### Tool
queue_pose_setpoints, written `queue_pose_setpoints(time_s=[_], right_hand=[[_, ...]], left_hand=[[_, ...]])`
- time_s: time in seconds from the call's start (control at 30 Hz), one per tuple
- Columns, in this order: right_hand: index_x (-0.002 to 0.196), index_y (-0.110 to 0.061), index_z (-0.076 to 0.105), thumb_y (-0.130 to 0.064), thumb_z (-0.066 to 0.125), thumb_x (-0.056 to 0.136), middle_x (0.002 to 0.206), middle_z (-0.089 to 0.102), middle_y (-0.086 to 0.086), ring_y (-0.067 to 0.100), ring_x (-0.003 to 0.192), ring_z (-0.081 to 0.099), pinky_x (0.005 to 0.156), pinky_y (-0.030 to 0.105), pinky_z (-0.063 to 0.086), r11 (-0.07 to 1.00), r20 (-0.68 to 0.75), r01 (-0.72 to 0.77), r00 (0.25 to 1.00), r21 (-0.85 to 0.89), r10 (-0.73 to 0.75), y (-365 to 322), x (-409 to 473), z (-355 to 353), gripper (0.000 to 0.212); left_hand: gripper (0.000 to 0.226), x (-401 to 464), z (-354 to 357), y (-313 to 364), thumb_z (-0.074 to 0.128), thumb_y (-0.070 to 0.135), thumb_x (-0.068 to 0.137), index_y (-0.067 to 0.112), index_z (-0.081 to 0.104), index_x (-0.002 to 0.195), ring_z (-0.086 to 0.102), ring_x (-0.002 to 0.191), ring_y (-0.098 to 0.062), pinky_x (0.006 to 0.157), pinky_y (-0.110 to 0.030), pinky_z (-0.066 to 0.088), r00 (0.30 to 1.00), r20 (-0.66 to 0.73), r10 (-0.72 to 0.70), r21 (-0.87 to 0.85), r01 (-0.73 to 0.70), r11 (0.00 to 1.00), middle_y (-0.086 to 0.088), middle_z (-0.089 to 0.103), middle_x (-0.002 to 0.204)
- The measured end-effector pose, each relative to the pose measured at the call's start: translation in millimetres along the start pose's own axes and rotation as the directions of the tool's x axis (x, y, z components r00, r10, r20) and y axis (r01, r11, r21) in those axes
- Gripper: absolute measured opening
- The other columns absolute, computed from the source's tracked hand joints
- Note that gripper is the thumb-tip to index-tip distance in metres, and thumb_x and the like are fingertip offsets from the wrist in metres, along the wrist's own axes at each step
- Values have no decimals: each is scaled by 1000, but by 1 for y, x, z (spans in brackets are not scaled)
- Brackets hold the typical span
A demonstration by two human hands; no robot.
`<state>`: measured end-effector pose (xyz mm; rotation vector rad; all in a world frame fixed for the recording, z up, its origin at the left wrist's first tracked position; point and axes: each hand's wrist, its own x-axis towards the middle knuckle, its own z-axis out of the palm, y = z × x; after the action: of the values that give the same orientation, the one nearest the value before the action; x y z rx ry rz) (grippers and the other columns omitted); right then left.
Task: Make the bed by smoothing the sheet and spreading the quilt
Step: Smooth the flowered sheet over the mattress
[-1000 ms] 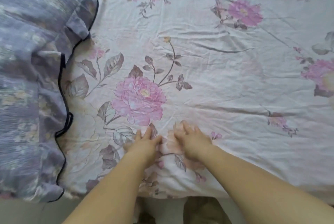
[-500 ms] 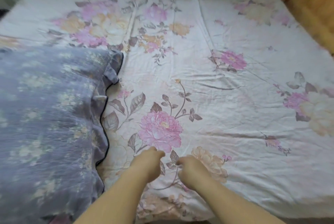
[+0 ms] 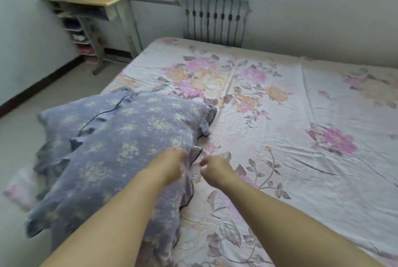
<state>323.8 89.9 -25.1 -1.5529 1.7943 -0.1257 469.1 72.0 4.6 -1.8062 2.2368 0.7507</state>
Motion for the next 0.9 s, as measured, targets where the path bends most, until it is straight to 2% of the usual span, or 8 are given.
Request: queue_pose_setpoints(time_s=[0.13, 0.27, 0.4, 0.6, 0.63, 0.73, 0.83, 0.9], right_hand=[[119, -25, 64, -21, 53, 88, 129, 61, 2, 21, 117, 56, 93, 23, 43, 991, 19, 129, 992, -21, -129, -82, 17, 16, 33], [120, -23, 63, -18, 52, 92, 129, 60, 3, 20, 114, 57, 86, 22, 43, 972, 32, 233, 972, -7, -233, -170, 34, 45, 31], [120, -19, 63, -16, 50, 94, 129, 59, 7, 23, 111, 57, 77, 21, 41, 972, 42, 235, 971, -10, -235, -254, 53, 95, 29], [125, -14, 60, -13, 48, 94, 135, 56, 6, 25, 116, 55, 82, 24, 42, 971, 96, 223, 972, -83, -215, -361, 63, 172, 33], [128, -14, 58, -15, 49, 94, 135, 55, 6, 25, 116, 55, 84, 25, 42, 959, 132, 254, 962, -125, -238, -406, 76, 205, 35], [137, -18, 47, -23, 47, 97, 141, 45, 10, 26, 109, 56, 83, 31, 44, 916, 185, 332, 938, -227, -294, -442, 86, 227, 41], [139, -18, 43, -26, 47, 97, 143, 41, 10, 29, 120, 50, 91, 32, 42, 875, 220, 386, 918, -292, -331, -495, 118, 263, 43], [138, -17, 43, -25, 48, 97, 141, 42, 10, 29, 119, 50, 88, 32, 43, 878, 222, 378, 920, -292, -323, -516, 136, 277, 42]], left_hand=[[53, -20, -33, -60, 48, 15, 94, 26, 36, 144, 39, 134, -25, 108, -34, 34, 996, -49, -79, -33, 77, 996, -6, 36, 147], [52, -32, -60, -141, 46, 15, 95, 27, 34, 144, 40, 132, -27, 107, -41, 38, 989, -79, -123, -57, 118, 991, -6, 34, 147], [56, -53, -80, -228, 43, 12, 96, 30, 28, 147, 42, 128, -31, 101, -46, 42, 992, -36, -118, -44, 116, 992, -7, 32, 146], [49, -95, -97, -358, 44, 15, 93, 26, 39, 140, 42, 126, -33, 100, -47, 41, 985, 1, -175, -30, 175, 984, -10, 39, 136], [47, -105, -107, -416, 45, 17, 93, 24, 41, 138, 41, 127, -33, 101, -47, 40, 974, 0, -224, -35, 224, 974, -10, 39, 136], [44, -115, -115, -468, 44, 17, 93, 23, 43, 137, 41, 127, -32, 102, -45, 40, 957, 5, -289, -50, 289, 956, -10, 38, 138], [46, -113, -128, -532, 40, 11, 92, 23, 43, 136, 43, 126, -31, 101, -43, 42, 944, 7, -330, -83, 329, 941, -8, 39, 138], [46, -107, -136, -557, 39, 8, 92, 23, 44, 135, 43, 126, -31, 100, -41, 43, 941, 17, -339, -91, 339, 937, -8, 40, 138]])
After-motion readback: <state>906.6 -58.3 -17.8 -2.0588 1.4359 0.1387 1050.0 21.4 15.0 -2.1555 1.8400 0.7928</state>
